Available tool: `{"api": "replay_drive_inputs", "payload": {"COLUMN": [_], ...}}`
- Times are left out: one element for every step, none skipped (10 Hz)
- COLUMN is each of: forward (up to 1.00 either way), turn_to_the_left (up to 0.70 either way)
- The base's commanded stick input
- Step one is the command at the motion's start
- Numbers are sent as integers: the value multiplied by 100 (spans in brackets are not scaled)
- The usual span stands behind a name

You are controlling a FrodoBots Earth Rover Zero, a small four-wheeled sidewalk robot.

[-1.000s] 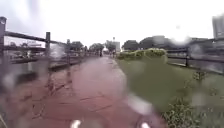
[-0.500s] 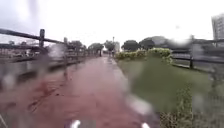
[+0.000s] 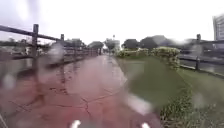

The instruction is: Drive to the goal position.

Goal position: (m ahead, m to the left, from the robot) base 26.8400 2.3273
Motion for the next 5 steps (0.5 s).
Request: {"api": "replay_drive_inputs", "payload": {"forward": [70, 70, 70, 70, 70], "turn_to_the_left": [0, 0, 0, 23, 8]}}
